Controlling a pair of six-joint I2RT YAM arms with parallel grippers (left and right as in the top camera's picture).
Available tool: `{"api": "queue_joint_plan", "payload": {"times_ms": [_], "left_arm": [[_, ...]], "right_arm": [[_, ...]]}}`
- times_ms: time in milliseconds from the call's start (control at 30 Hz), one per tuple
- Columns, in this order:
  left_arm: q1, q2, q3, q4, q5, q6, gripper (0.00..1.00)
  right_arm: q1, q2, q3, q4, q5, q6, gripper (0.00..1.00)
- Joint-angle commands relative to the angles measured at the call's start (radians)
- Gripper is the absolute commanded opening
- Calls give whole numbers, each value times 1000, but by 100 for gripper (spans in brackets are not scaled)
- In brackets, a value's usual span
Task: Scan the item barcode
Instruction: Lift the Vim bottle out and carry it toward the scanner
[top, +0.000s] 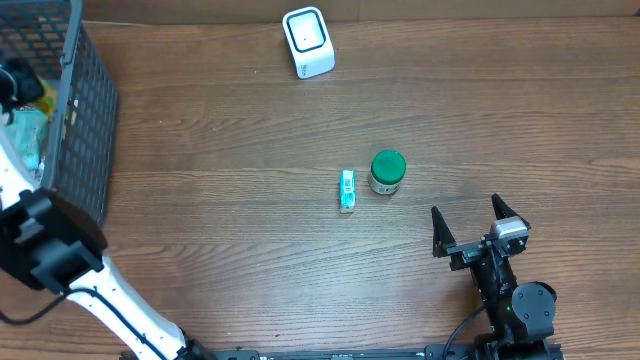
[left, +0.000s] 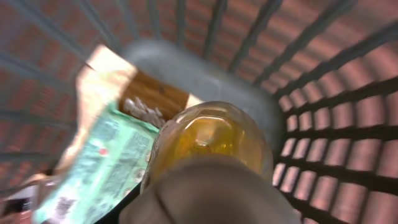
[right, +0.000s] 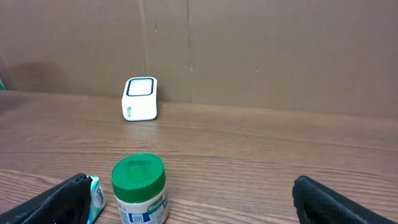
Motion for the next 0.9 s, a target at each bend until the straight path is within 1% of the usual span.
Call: {"api": "queue_joint_plan", "payload": {"times_ms": [0,167,300,333,400,500,567,667,700,767,800,867], "left_arm": [[3,-210,66,26,-8,-74,24],[3,-370,66,34,-44,-160,23],[-4,-476,66,29,-43,-218,21],[-12,-504,66,19,-35,-224,21],[-40,-552,66,-19,29,-224,21],[-85,-587,66,-72,89,-231,21],[-170,-618,66,-158,98,-231,20],[-262,-627,66,-253,96,-231,22],[-320,-623,64,-320,93,-230,22],[-378,-615,61,-385,64,-230,22],[-439,-606,50,-439,21,-231,22],[-508,-596,24,-472,-23,-231,22]], "right_arm": [[-3,-7,-11,4,9,-5,100],[-3,-7,-11,4,9,-5,100],[-3,-7,-11,4,9,-5,100],[-3,-7,-11,4,9,-5,100],[-3,-7,-11,4,9,-5,100],[-3,-7,-11,4,9,-5,100],[-3,-7,-11,4,9,-5,100],[-3,-7,-11,4,9,-5,100],[-3,-7,-11,4,9,-5,100],[-3,-7,-11,4,9,-5,100],[-3,-7,-11,4,9,-5,100],[-3,-7,-11,4,9,-5,100]]}}
